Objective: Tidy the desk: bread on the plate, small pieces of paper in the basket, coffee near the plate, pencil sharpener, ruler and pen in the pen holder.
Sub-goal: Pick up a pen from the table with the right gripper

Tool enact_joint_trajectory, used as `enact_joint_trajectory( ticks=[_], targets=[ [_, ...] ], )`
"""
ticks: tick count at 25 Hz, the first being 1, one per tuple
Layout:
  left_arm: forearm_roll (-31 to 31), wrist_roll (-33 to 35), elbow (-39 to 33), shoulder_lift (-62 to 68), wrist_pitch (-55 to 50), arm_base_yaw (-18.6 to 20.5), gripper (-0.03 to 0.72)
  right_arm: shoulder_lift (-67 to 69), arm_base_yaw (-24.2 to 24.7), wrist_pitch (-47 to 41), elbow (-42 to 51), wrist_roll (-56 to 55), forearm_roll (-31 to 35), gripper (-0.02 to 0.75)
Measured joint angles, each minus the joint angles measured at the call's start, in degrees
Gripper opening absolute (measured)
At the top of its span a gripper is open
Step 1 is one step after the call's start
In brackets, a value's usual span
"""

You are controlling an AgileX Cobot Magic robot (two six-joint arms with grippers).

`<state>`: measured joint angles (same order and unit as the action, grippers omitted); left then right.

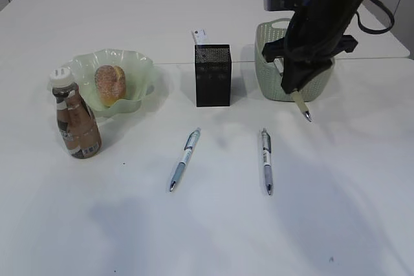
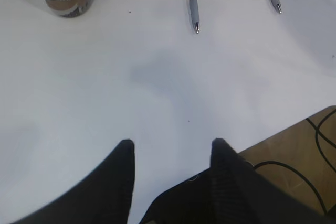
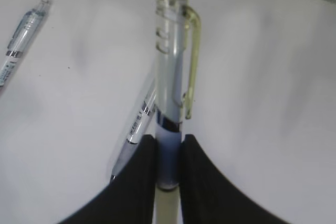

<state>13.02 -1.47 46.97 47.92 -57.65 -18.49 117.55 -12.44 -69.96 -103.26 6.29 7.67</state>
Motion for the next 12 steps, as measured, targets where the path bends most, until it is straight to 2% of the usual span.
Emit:
enact_joint_trajectory(
  ticks=[4, 12],
  targets=[
    [0.12, 0.0, 0.0, 0.0, 0.36, 0.0, 0.331, -0.24, -0.76, 1.72, -0.33, 1.05, 0.55, 0.107],
    [0.21, 0.0, 0.0, 0.0, 1.07, 0.0, 0.331, -0.24, -1.57, 13.68, -0.33, 3.1, 1.56, 0.107]
  ],
)
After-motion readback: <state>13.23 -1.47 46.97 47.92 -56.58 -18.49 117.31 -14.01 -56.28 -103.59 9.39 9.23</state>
